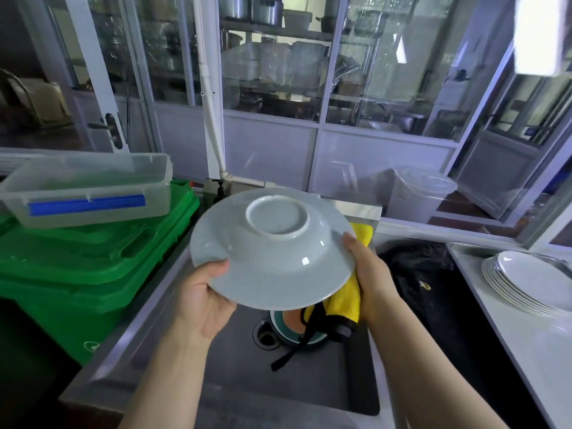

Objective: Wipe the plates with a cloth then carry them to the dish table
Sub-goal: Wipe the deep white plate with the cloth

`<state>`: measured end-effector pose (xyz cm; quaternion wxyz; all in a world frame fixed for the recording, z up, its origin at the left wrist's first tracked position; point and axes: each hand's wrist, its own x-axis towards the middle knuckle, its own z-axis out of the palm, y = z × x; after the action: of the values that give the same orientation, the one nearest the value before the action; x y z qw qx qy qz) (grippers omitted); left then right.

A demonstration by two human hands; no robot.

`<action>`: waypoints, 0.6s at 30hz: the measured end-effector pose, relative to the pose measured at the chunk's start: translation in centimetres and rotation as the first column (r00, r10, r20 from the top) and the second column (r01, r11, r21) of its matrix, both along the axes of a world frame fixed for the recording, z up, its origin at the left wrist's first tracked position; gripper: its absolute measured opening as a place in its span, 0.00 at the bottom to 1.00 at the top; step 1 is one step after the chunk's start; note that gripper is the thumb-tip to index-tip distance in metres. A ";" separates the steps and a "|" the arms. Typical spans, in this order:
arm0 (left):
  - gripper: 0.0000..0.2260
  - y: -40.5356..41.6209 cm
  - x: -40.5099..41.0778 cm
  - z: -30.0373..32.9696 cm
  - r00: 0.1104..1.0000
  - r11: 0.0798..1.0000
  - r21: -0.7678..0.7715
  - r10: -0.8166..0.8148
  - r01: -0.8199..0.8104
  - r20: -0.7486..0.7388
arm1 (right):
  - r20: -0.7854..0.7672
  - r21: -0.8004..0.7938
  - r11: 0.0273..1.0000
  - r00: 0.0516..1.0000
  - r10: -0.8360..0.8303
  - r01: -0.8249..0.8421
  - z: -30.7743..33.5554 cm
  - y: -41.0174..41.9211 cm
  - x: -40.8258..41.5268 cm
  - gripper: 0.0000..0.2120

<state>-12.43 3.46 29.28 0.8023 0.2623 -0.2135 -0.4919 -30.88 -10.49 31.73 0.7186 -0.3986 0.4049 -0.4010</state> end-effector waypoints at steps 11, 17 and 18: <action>0.24 0.7 -3.8 -0.3 0.975 0.976 0.006 0.218 -0.218 0.028 | -0.601 -0.790 0.421 0.695 -0.394 -0.446 1.6 0.9 0.7 0.24; 0.25 0.6 -5.3 -0.9 0.946 0.947 0.050 0.318 -0.316 -0.054 | -0.630 -0.773 0.368 0.697 -0.342 -0.518 0.0 5.4 1.5 0.26; 0.26 0.6 -5.4 -1.0 0.943 0.944 0.059 0.327 -0.324 -0.056 | -0.616 -0.785 0.325 0.718 -0.324 -0.527 -0.2 6.3 1.8 0.25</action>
<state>-17.83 4.01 28.32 0.8723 0.2974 -0.1290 -0.3661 -29.06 -4.14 31.56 0.1698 -0.8799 0.2998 -0.3271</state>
